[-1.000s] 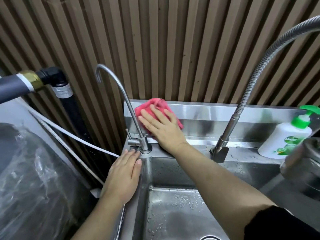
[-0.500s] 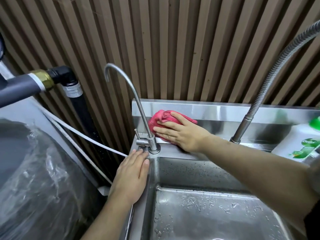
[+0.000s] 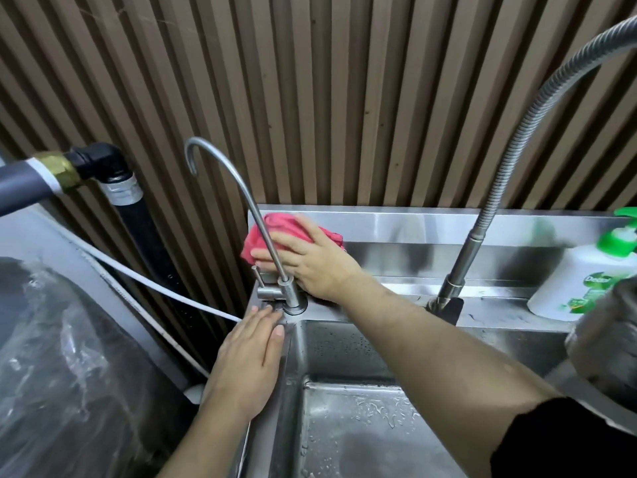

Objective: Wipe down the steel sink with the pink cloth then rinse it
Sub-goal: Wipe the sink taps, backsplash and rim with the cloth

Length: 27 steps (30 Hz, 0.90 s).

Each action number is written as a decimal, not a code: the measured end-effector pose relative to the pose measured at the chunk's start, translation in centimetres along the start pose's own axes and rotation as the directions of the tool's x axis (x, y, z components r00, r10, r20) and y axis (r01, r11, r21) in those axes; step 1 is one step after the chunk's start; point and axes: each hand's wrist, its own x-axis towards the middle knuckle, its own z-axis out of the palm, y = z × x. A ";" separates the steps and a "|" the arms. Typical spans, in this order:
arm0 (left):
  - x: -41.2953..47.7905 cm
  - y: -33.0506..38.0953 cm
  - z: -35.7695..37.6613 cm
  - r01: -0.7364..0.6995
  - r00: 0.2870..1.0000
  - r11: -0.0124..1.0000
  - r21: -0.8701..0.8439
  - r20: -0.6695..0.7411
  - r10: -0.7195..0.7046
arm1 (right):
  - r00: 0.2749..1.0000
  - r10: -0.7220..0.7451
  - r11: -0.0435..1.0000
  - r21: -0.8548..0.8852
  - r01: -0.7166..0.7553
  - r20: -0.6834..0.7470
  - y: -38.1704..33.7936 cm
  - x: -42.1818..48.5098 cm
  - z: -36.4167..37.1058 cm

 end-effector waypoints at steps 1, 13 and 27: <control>0.0 0.0 0.1 -0.002 1.000 1.000 -0.003 0.002 0.002 | 0.986 0.165 0.984 0.079 -0.161 -0.040 -0.1 -0.4 -0.1; 0.1 -0.4 0.3 -0.013 1.000 0.999 -0.033 0.011 0.014 | -0.302 0.709 -0.609 0.336 -0.719 0.637 -3.6 -4.5 -2.4; 0.1 -0.6 0.2 -0.021 0.999 1.000 -0.022 0.029 0.021 | -0.623 0.472 -0.881 0.324 -0.344 0.624 3.2 -7.0 -1.3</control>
